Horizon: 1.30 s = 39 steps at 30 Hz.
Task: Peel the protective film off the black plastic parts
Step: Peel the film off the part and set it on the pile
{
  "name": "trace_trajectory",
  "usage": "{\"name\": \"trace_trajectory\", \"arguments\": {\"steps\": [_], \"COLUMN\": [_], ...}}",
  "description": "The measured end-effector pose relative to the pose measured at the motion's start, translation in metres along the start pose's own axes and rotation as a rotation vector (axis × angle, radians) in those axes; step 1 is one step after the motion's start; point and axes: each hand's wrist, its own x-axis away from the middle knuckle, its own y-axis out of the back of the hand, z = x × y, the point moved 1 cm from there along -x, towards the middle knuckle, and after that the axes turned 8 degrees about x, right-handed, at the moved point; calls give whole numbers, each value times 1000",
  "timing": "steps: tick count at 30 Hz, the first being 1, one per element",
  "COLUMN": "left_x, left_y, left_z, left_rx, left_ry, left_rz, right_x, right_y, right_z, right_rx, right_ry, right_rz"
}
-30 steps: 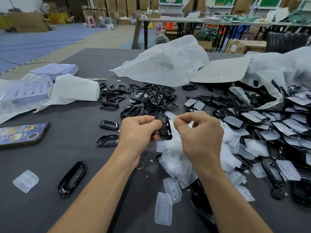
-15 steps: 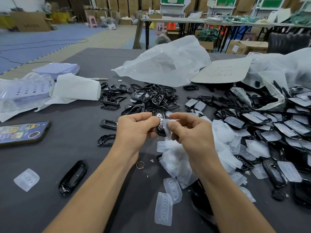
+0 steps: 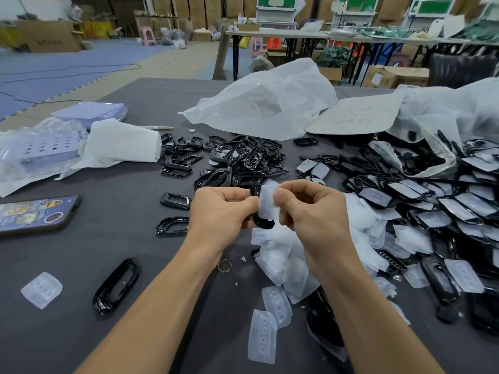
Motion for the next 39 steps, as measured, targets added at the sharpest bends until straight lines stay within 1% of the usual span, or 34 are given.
{"name": "trace_trajectory", "arguments": {"steps": [2, 5, 8, 11, 15, 19, 25, 29, 32, 34, 39], "left_x": [1, 5, 3, 5, 9, 11, 9, 6, 5, 5, 5], "left_y": [0, -2, -2, -3, -6, -8, -9, -9, -8, -7, -7], "left_z": [0, -1, 0, -3, -6, -6, -4, -1, 0, 0, -2], "left_rx": [-17, -46, -80, -2, 65, 109, 165, 194, 199, 200, 146], "left_ry": [-5, -36, -27, 34, 80, 121, 128, 113, 85, 48, -19], "left_rz": [59, 168, 191, 223, 244, 223, 189, 154, 133, 104, 37], "right_x": [0, 1, 2, 2, 2, 1, 2, 0, -2, -3, -1], "right_y": [0, 0, -2, -1, 0, 0, -1, -2, -2, -2, -2], "right_z": [-1, -4, -4, -5, -6, -4, -3, -5, -7, -8, -7], "right_rx": [56, 287, 455, 512, 533, 549, 569, 519, 342, 300, 243], "right_ry": [11, 90, 175, 211, 193, 170, 161, 124, 41, 18, 16], "right_rz": [4, -49, -142, -206, -214, -230, -269, -180, -70, -8, 30]}}
